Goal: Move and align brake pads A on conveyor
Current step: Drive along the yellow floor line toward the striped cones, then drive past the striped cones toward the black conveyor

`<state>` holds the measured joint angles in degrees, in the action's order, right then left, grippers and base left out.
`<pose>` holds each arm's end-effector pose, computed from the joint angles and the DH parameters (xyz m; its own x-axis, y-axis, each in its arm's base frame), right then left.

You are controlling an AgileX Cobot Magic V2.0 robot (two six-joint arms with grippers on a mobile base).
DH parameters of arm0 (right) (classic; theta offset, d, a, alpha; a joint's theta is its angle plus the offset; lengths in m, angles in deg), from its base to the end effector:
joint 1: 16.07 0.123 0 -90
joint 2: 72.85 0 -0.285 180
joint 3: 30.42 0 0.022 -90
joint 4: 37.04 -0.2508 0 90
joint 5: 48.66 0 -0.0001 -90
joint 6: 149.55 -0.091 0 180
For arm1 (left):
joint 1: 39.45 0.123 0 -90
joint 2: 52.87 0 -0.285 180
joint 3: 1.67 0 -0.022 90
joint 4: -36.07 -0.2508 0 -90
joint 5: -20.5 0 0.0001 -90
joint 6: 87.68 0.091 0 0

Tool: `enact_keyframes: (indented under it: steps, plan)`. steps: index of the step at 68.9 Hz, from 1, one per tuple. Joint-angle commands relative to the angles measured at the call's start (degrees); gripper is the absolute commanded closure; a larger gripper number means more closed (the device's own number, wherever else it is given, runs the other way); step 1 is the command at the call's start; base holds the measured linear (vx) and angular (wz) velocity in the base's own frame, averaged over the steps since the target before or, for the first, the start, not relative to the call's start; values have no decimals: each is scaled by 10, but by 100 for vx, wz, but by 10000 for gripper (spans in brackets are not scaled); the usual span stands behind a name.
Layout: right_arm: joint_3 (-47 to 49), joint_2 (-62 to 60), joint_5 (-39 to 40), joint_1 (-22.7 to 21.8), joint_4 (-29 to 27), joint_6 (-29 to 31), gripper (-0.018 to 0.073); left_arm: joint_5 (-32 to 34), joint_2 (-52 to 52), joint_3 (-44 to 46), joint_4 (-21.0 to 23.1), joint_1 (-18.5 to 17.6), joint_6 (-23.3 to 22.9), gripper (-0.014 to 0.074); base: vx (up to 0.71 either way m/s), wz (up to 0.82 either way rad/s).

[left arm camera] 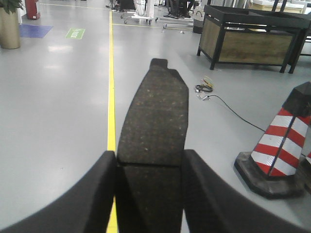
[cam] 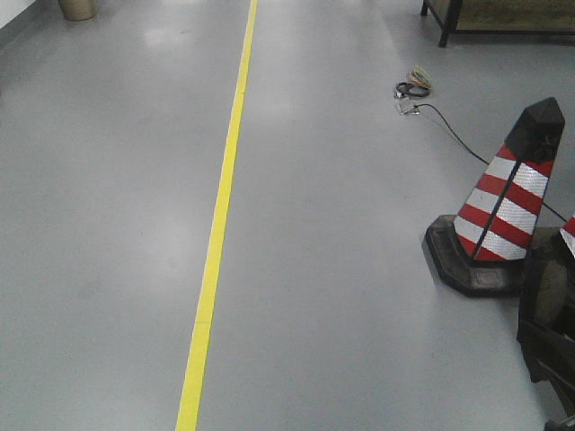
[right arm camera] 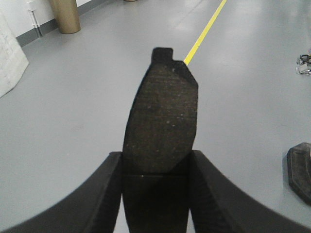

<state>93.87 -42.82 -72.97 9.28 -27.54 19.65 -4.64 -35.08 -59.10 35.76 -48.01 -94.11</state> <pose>0.0814 0.0317 0.2754 -0.3190 -0.1101 -0.9414 -0.3578 0.9337 0.0120 0.0544 -0.0080 0.2789 -0.1925 -0.0794 -0.9781 0.1267 0.9864 -0.1050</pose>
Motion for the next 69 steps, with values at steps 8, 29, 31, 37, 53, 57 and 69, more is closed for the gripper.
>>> enact_keyframes:
  steps: [8, 29, 31, 37, 53, 57, 69]
  plan:
    - [18, 3, 54, -1, 8, 0, 504, 59, 5, 17, 3, 0, -1, 498, 44, -1]
    - [18, 3, 54, -1, 8, 0, 504, 59, 5, 17, 3, 0, -1, 498, 42, -3]
    - [18, 3, 54, -1, 8, 0, 504, 59, 5, 17, 3, 0, -1, 498, 40, -11]
    - [18, 3, 54, -1, 8, 0, 504, 59, 5, 17, 3, 0, -1, 498, 40, -16]
    - [18, 3, 54, -1, 8, 0, 504, 59, 5, 17, 3, 0, -1, 498, 38, -35]
    - [18, 3, 54, -1, 8, 0, 504, 59, 5, 17, 3, 0, -1, 498, 35, -55]
    - [18, 3, 54, -1, 8, 0, 504, 59, 5, 17, 3, 0, -1, 498, 33, -66]
